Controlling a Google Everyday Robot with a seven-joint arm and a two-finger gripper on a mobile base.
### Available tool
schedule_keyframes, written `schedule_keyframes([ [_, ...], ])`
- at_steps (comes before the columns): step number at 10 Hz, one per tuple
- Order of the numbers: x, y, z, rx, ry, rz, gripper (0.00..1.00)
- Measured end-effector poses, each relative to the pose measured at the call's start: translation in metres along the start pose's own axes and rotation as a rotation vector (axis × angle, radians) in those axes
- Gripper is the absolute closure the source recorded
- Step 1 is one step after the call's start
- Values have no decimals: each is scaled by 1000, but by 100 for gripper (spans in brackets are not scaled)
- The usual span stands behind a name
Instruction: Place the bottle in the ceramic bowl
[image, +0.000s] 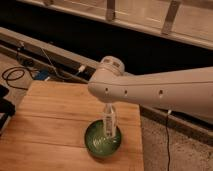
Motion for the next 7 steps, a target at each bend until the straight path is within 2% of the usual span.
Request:
schedule_keyframes([
  [1,0,0,0,0,0,0,99],
  [2,0,0,0,0,1,0,93],
  [7,0,0,0,0,1,0,45],
])
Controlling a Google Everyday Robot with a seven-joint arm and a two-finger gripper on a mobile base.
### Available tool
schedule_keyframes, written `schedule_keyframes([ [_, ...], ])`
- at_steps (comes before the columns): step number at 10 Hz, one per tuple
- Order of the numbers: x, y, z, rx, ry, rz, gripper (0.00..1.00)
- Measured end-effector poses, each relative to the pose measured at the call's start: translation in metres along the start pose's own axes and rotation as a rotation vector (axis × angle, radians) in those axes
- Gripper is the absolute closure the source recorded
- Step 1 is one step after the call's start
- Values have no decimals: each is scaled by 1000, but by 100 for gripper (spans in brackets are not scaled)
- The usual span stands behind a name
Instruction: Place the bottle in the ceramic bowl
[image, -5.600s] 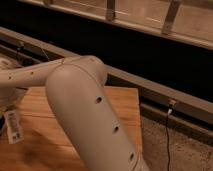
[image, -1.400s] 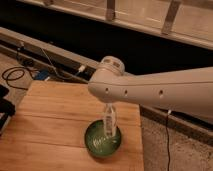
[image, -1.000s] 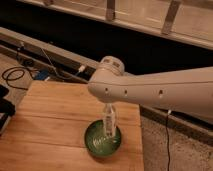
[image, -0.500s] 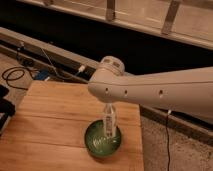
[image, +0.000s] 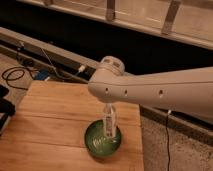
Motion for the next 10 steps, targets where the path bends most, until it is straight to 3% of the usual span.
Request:
schedule_keyframes([
  [2,0,0,0,0,0,0,26],
  [3,0,0,0,0,0,0,21],
  [10,0,0,1,0,2,0,20],
])
